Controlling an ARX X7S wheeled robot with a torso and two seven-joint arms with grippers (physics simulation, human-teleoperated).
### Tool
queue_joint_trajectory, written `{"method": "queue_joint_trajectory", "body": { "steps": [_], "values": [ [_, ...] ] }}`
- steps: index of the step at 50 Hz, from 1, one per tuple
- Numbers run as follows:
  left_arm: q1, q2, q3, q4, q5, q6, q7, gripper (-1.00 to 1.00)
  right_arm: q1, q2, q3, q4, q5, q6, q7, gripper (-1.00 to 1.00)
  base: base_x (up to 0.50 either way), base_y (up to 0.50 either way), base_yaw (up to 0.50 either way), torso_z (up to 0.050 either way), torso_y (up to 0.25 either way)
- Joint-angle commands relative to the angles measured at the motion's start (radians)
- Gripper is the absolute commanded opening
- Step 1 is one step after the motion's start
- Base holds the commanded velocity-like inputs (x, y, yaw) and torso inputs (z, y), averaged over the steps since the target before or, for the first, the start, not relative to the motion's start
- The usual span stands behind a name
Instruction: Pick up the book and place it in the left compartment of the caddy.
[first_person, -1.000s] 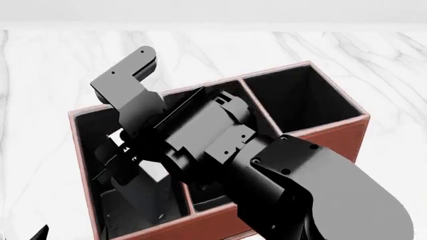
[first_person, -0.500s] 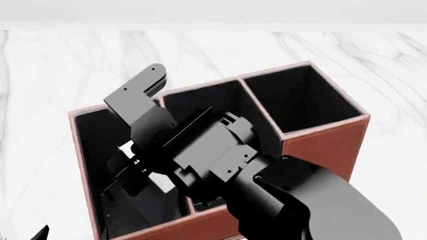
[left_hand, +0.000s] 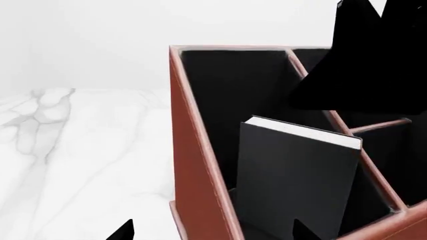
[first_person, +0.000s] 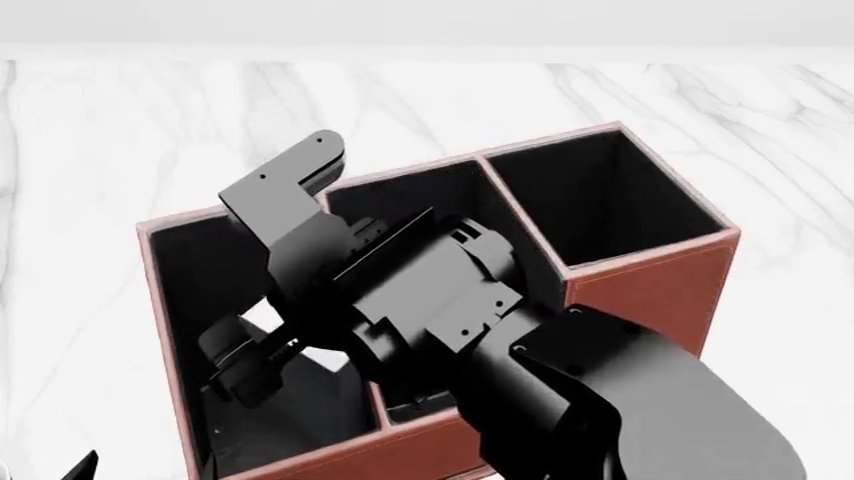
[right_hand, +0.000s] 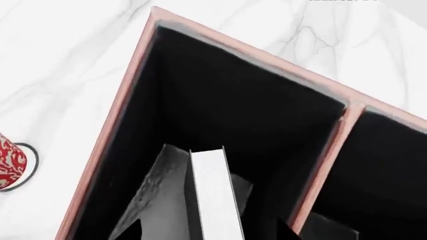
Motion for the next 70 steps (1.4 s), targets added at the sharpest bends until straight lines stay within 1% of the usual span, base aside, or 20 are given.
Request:
{"method": "queue_joint_trajectory", "body": {
  "steps": [1, 7, 14, 25, 26, 27, 29, 30, 31, 32, 34, 35, 36, 37, 39, 45, 47, 52, 64, 70],
  "values": [
    [0.000, -0.002, 0.001, 0.001, -0.002, 0.001, -0.002, 1.00, 0.023, 0.000, -0.002, 0.012, 0.023, 0.004, 0.003, 1.00, 0.00, 0.00, 0.00, 0.000, 0.000],
    [-0.001, -0.003, 0.001, 0.002, -0.005, 0.002, -0.002, 1.00, 0.058, 0.000, -0.002, 0.033, 0.047, 0.011, 0.001, 1.00, 0.00, 0.00, 0.00, 0.000, 0.000],
    [-0.001, -0.006, 0.000, 0.005, -0.008, 0.000, -0.004, 1.00, 0.171, 0.000, -0.003, 0.082, 0.100, 0.065, -0.006, 1.00, 0.00, 0.00, 0.00, 0.000, 0.000],
    [-0.001, -0.007, 0.001, 0.004, -0.009, 0.002, -0.008, 1.00, 0.172, 0.000, 0.010, 0.128, 0.134, 0.021, -0.018, 1.00, 0.00, 0.00, 0.00, 0.000, 0.000],
    [-0.001, -0.008, 0.000, 0.006, -0.011, 0.002, -0.007, 1.00, 0.168, 0.000, 0.019, 0.144, 0.143, 0.005, 0.017, 1.00, 0.00, 0.00, 0.00, 0.000, 0.000],
    [0.000, -0.009, -0.001, 0.008, -0.012, 0.002, -0.008, 1.00, 0.158, 0.024, 0.052, 0.120, 0.156, -0.048, 0.046, 1.00, 0.00, 0.00, 0.00, 0.000, 0.000],
    [-0.002, -0.010, -0.002, 0.008, -0.016, 0.000, -0.008, 1.00, 0.137, 0.103, 0.106, 0.000, 0.210, -0.062, 0.148, 1.00, 0.00, 0.00, 0.00, 0.000, 0.000],
    [-0.003, -0.009, -0.003, 0.006, -0.018, 0.001, -0.008, 1.00, 0.098, 0.218, 0.138, -0.150, 0.175, -0.179, 0.241, 1.00, 0.00, 0.00, 0.00, 0.000, 0.000],
    [-0.002, -0.009, -0.003, 0.007, -0.016, 0.002, -0.009, 1.00, 0.074, 0.278, 0.173, -0.296, 0.212, -0.196, 0.304, 1.00, 0.00, 0.00, 0.00, 0.000, 0.000],
    [-0.001, -0.008, -0.002, 0.006, -0.015, 0.003, -0.009, 1.00, 0.037, 0.356, 0.190, -0.430, 0.146, -0.304, 0.353, 1.00, 0.00, 0.00, 0.00, 0.000, 0.000],
    [-0.002, -0.008, -0.001, 0.005, -0.014, 0.004, -0.010, 1.00, -0.009, 0.428, 0.238, -0.532, 0.181, -0.361, 0.411, 1.00, 0.00, 0.00, 0.00, 0.000, 0.000],
    [-0.003, -0.008, -0.001, 0.005, -0.012, 0.004, -0.012, 1.00, -0.069, 0.492, 0.275, -0.626, 0.174, -0.447, 0.433, 1.00, 0.00, 0.00, 0.00, 0.000, 0.000],
    [-0.003, -0.008, -0.001, 0.005, -0.013, 0.003, -0.012, 1.00, -0.087, 0.506, 0.281, -0.649, 0.160, -0.473, 0.450, 1.00, 0.00, 0.00, 0.00, 0.000, 0.000],
    [-0.003, -0.008, -0.001, 0.005, -0.012, 0.004, -0.013, 1.00, -0.113, 0.546, 0.261, -0.706, 0.063, -0.522, 0.507, 1.00, 0.00, 0.00, 0.00, 0.000, 0.000],
    [-0.004, -0.007, 0.000, 0.002, -0.010, 0.006, -0.013, 1.00, -0.173, 0.594, 0.259, -0.770, 0.012, -0.584, 0.545, 1.00, 0.00, 0.00, 0.00, 0.000, 0.000],
    [-0.002, -0.007, 0.003, 0.004, -0.005, 0.007, -0.018, 1.00, -0.279, 0.683, 0.242, -0.900, -0.152, -0.697, 0.707, 1.00, 0.00, 0.00, 0.00, 0.000, 0.000],
    [0.000, -0.008, 0.005, 0.008, -0.004, 0.007, -0.019, 1.00, -0.294, 0.699, 0.238, -0.932, -0.155, -0.703, 0.711, 1.00, 0.00, 0.00, 0.00, 0.000, 0.000],
    [-0.001, -0.008, 0.005, 0.008, -0.005, 0.008, -0.020, 1.00, -0.352, 0.768, 0.216, -1.071, -0.293, -0.746, 0.837, 1.00, 0.00, 0.00, 0.00, 0.000, 0.000],
    [-0.003, -0.013, -0.003, 0.020, -0.010, 0.004, -0.032, 1.00, -0.458, 0.844, 0.207, -1.184, -0.429, -0.815, 0.988, 1.00, 0.00, 0.00, 0.00, 0.000, 0.000],
    [-0.002, -0.010, 0.003, 0.011, 0.006, 0.011, -0.038, 1.00, -0.521, 0.866, 0.202, -1.218, -0.485, -0.886, 1.006, 1.00, 0.00, 0.00, 0.00, 0.000, 0.000]
  ]
}}
